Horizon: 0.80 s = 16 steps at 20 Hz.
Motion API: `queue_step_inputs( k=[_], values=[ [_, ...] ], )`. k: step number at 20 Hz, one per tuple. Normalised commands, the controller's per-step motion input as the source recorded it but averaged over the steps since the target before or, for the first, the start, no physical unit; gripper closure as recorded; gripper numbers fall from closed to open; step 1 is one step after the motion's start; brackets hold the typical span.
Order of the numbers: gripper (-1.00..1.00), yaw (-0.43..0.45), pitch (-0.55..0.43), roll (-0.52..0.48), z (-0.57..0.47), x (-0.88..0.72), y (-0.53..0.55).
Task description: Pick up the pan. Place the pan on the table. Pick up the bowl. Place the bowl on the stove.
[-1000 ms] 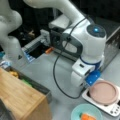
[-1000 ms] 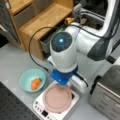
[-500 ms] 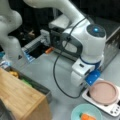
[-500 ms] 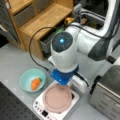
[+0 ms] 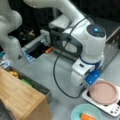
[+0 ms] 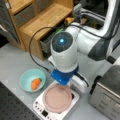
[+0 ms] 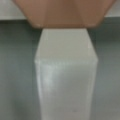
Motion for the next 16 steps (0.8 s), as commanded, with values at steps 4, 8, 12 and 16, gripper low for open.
queue_step_inputs(
  k=[4, 8, 12, 16],
  values=[
    [1.0, 0.127, -0.026, -0.115, -0.04, -0.1, 0.03],
    [1.0, 0.163, -0.057, -0.064, -0.07, -0.08, 0.04],
    [1.0, 0.136, -0.054, -0.076, -0.09, -0.05, 0.02],
    [1.0, 0.131, -0.058, -0.079, -0.08, -0.01, 0.01]
  ],
)
